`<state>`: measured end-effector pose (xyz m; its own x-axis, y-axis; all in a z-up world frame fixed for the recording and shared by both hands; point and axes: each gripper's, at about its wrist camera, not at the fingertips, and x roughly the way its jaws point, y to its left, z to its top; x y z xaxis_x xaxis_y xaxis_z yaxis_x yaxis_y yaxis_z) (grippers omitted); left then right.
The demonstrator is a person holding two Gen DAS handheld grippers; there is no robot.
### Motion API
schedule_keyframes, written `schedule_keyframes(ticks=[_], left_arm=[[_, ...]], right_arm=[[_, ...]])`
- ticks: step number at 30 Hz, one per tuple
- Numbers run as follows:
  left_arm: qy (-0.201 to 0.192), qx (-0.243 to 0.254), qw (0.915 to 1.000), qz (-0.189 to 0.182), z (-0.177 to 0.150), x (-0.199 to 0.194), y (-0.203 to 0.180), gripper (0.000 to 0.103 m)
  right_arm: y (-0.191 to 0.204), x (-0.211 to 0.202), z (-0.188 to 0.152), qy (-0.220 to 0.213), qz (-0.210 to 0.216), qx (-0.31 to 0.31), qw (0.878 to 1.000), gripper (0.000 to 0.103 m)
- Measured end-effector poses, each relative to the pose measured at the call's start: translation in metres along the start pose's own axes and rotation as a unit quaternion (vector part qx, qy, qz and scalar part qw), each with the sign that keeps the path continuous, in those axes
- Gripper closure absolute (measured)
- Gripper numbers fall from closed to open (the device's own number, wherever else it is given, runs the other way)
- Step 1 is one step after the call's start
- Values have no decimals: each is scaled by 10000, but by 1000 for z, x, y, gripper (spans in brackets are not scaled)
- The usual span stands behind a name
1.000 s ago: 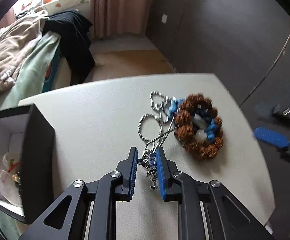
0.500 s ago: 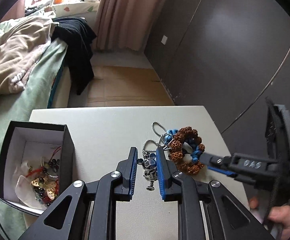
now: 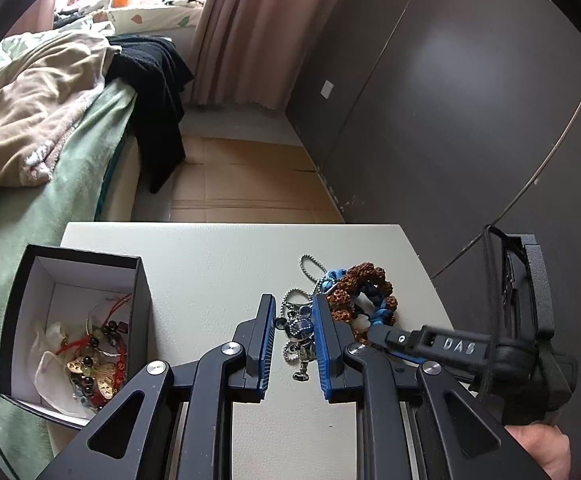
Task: Organize jewelry
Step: 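Close the right tool on the brown rudraksha bead bracelet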
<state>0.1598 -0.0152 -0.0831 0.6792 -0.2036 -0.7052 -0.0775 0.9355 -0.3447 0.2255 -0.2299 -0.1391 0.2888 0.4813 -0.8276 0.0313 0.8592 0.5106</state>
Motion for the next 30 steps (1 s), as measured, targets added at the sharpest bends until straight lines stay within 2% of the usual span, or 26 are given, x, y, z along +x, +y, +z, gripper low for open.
schedule_keyframes(ticks=[2,3,4,7,9,10,17,21,24,26,27,30], left_arm=[[-13,10,10000,3,0,-1,-1,84],[-19,11,10000,-2,0,-1,-2,84],[-24,13,10000,-8,0,-2,-2,84],[-93,0,9999,-37,1,-8,-2,84],[-162,-6,9999,-57,3,-14,-1,84],[-192,-1,9998,-61,3,-16,-1,84],[-390,-109,9990,-206,9,-34,-1,84],[-409,-137,9988,-214,10,-36,1,84],[-424,-194,9987,-215,12,-37,5,84],[-464,-242,9984,-229,14,-40,8,84],[-503,-281,9980,-239,15,-42,10,84],[-571,-360,9973,-277,17,-48,16,84]], right_arm=[[-2,0,0,-22,61,51,10000,67],[0,1,0,-38,24,24,10000,69],[1,0,-2,-70,-120,-10,9999,76],[2,0,-2,-120,-155,4,9998,79],[-2,-3,-1,-86,-39,126,9999,89],[-3,-6,-1,-88,18,167,9998,101],[2,-35,0,-392,188,69,9990,101],[4,-31,1,-250,174,63,9995,99],[15,-20,1,-126,305,-24,9995,91],[26,-15,-2,-126,369,-245,9989,66],[33,-12,-4,-123,434,-350,9984,63],[50,-5,-9,-187,385,-632,9971,62]])
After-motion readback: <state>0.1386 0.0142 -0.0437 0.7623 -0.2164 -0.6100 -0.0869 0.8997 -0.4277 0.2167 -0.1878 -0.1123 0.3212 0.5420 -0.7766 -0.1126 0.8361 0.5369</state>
